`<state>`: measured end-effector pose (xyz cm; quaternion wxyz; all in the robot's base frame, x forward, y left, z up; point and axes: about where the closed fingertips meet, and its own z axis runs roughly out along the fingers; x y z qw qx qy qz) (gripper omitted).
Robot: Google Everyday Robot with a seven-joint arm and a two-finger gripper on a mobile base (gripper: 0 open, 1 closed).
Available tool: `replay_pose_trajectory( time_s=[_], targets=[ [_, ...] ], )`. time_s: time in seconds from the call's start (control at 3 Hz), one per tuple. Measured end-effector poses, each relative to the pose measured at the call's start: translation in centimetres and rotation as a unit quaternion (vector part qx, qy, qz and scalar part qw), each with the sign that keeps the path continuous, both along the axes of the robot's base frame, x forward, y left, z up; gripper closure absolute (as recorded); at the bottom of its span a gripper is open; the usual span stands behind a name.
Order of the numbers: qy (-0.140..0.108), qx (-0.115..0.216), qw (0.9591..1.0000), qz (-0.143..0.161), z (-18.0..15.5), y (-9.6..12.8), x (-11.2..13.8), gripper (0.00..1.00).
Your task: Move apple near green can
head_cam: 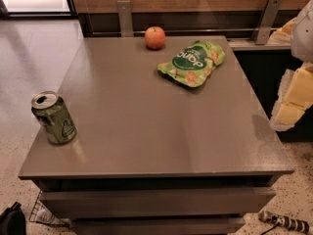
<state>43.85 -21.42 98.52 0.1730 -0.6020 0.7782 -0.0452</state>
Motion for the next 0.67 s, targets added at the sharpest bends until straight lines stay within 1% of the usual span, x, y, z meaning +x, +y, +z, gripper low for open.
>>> replay_pose_trajectory(
  time_s=[0.33, 0.67],
  targets=[
    [-0.004, 0.001, 1.0000, -0.002, 0.2, 0.0, 0.2, 0.00],
    [-0.044, 0.015, 0.9989, -0.005, 1.4, -0.8, 4.3, 0.00]
  ],
)
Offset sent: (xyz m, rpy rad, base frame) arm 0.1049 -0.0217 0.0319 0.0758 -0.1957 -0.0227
